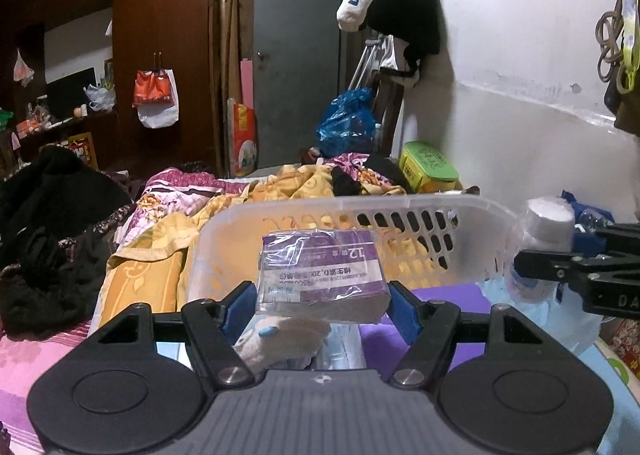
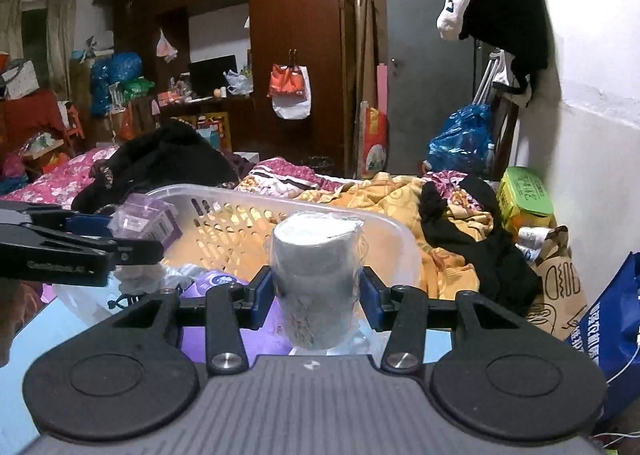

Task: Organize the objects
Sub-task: 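Carry the cup and box over the basket and open both tools, then grasp the white-and-orange medicine box between both tools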

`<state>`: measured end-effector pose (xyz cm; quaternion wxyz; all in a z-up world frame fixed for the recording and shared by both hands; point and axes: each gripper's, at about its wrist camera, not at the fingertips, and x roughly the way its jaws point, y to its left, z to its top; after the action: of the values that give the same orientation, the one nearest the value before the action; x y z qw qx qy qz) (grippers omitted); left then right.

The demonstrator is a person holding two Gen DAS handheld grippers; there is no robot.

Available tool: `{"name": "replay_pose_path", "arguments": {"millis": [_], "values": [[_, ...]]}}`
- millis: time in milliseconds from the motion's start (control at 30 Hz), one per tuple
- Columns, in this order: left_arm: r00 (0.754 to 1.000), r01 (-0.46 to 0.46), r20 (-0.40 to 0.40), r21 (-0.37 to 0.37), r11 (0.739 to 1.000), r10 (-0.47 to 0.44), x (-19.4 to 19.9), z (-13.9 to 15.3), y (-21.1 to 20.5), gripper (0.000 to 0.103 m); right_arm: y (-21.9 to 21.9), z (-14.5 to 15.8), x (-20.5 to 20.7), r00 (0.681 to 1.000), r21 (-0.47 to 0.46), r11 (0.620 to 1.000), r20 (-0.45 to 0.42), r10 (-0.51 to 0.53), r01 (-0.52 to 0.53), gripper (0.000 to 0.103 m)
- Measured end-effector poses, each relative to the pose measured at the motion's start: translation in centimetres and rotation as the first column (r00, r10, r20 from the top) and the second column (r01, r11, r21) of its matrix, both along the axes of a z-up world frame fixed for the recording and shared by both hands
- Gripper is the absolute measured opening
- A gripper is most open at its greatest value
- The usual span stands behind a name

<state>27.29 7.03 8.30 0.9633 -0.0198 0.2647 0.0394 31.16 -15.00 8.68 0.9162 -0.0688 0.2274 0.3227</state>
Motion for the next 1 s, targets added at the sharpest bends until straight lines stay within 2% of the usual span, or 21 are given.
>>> {"name": "replay_pose_path", "arguments": {"millis": [133, 167, 200, 267, 367, 500, 600, 667, 800, 867, 933, 1000], "values": [[0.999, -0.003, 0.037, 0.015, 1.000, 0.003, -0.2, -0.3, 0.1, 0.078, 0.0, -0.1, -0.1, 1.000, 0.007, 1.000, 0.010, 0.004, -0.005, 0.052], [0.999, -0.010, 0.048, 0.011, 1.000, 0.009, -0.5, -0.2, 0.1, 0.086, -0.1, 0.1, -0.2, 1.000, 0.018, 1.000, 0.016, -0.001, 0.000, 0.059], [0.998, -0.015, 0.064, 0.004, 1.000, 0.014, -1.0, 0.1, -0.1, 0.091, -0.2, 0.1, -0.3, 1.000, 0.026, 1.000, 0.015, 0.000, 0.000, 0.079], [0.994, -0.018, 0.104, -0.003, 1.000, 0.018, -2.6, 0.6, -0.2, 0.094, -0.9, 0.5, -0.6, 0.999, 0.057, 0.998, 0.035, 0.001, -0.003, 0.100], [0.986, 0.014, 0.164, -0.010, 1.000, -0.013, -6.0, 0.8, -0.8, 0.100, -2.6, 0.9, -2.6, 0.996, 0.101, 0.995, 0.085, 0.005, -0.013, 0.103], [0.982, 0.071, 0.177, -0.015, 0.997, -0.067, -10.9, -0.9, -1.9, 0.100, -5.8, 0.3, -5.6, 0.994, 0.169, 0.984, 0.104, 0.037, -0.054, 0.103], [0.986, 0.086, 0.144, -0.039, 0.995, -0.080, -13.4, -3.4, -2.3, 0.100, -7.5, -1.9, -7.7, 0.994, 0.179, 0.981, 0.089, 0.063, -0.078, 0.103], [0.986, 0.117, 0.125, -0.063, 0.991, -0.109, -14.9, -5.0, -2.2, 0.100, -7.9, -3.9, -8.6, 0.996, 0.161, 0.983, 0.048, 0.077, -0.084, 0.103], [0.983, 0.146, 0.114, -0.015, 0.989, -0.143, -17.9, -7.3, -2.7, 0.100, -9.5, -7.9, -11.2, 0.994, 0.140, 0.984, 0.003, 0.113, -0.112, 0.103], [0.981, 0.154, 0.123, -0.021, 0.988, -0.151, -19.1, -7.8, -2.6, 0.100, -11.1, -9.0, -12.4, 0.993, 0.177, 0.977, 0.003, 0.119, -0.118, 0.103], [0.977, 0.185, 0.119, -0.060, 0.981, -0.177, -19.6, -8.2, -2.5, 0.099, -12.5, -9.6, -13.2, 0.991, 0.231, 0.965, -0.007, 0.133, -0.127, 0.103], [0.971, 0.221, 0.104, -0.058, 0.974, -0.214, -19.6, -8.7, -2.8, 0.096, -12.9, -9.5, -13.6, 0.988, 0.255, 0.956, -0.006, 0.155, -0.148, 0.103]]}}
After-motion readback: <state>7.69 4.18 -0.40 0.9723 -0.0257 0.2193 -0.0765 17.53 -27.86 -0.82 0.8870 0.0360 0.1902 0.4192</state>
